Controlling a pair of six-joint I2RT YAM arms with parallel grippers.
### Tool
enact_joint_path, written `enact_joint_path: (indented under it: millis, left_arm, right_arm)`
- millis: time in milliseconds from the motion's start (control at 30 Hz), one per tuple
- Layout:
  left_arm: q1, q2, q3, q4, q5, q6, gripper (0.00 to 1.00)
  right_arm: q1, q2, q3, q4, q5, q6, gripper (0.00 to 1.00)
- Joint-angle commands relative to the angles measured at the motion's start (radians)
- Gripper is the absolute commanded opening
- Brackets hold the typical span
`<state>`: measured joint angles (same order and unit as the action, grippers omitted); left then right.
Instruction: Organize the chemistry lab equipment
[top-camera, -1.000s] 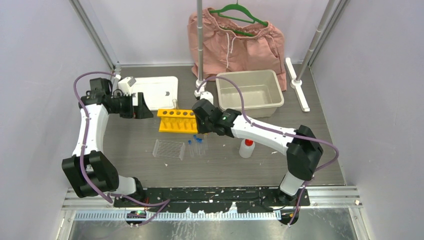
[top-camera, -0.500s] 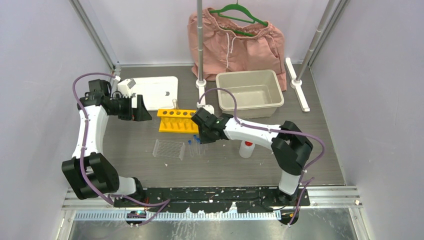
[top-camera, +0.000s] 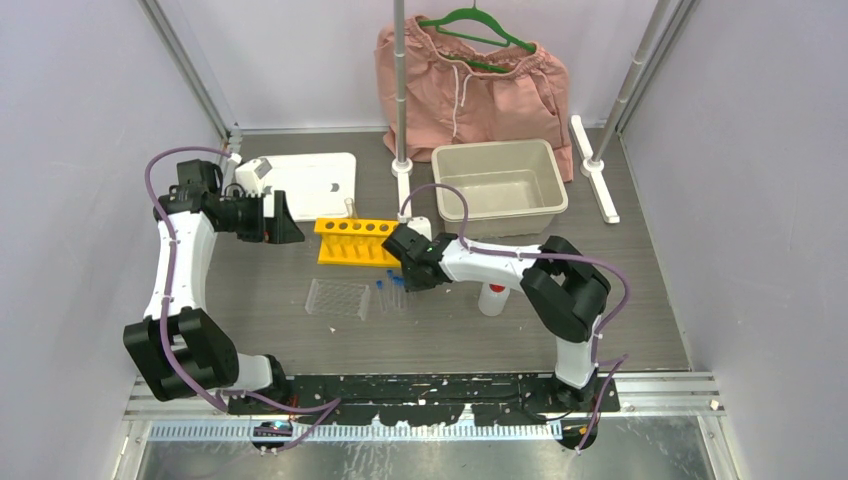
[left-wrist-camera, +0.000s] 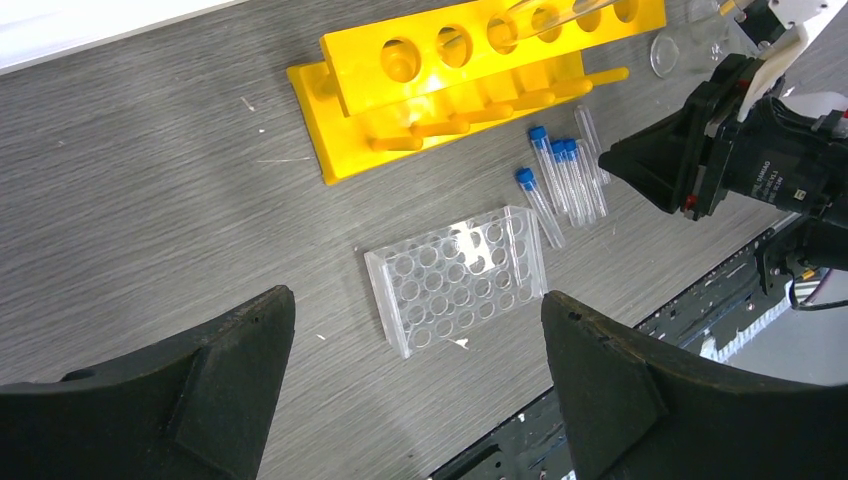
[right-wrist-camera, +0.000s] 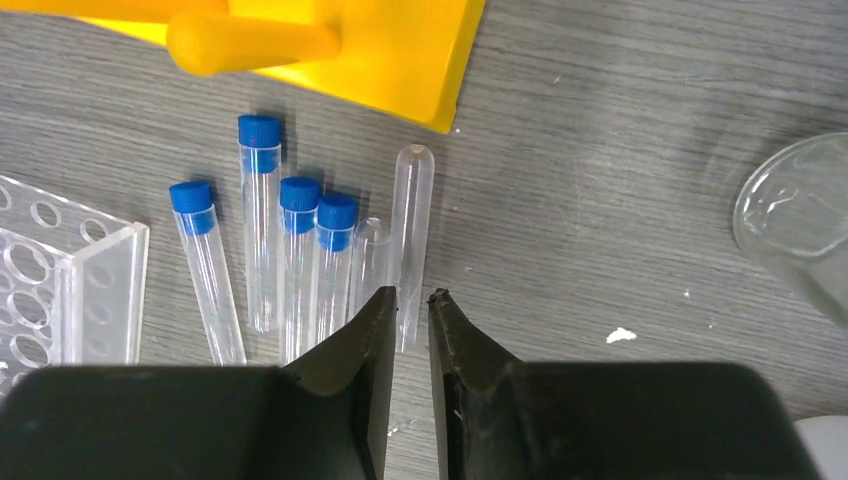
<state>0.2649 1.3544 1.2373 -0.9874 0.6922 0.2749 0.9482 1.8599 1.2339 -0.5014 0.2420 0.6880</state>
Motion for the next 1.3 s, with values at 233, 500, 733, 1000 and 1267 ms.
enact_joint_path:
  millis: [233, 500, 733, 1000, 1267]
  left_arm:
    - [0.007, -0.044, 0.026, -0.014, 0.045, 0.017, 0.93]
    - [0.007, -0.066, 0.03, -0.031, 0.046, 0.028, 0.94]
    - [0.008, -0.081, 0.033, -0.044, 0.065, 0.031, 0.94]
    - [0.008, -0.098, 0.052, -0.084, 0.137, 0.048, 0.93]
    - [0.008, -0.156, 0.058, -0.107, 0.28, 0.033, 0.9]
  right_arm:
    - [-0.042, 0.024, 0.006, 0.064, 0.015, -0.003, 0.28]
    - [-0.042, 0.046, -0.006, 0.065, 0.005, 0.01, 0.3]
    - [-0.04, -0.082, -0.069, 0.032, 0.02, 0.022, 0.07]
    - [-0.005, -0.312, -0.025, -0.009, -0.066, 0.037, 0.01]
    - [0.07, -0.235, 0.284, 0.071, -0.072, 0.074, 0.01]
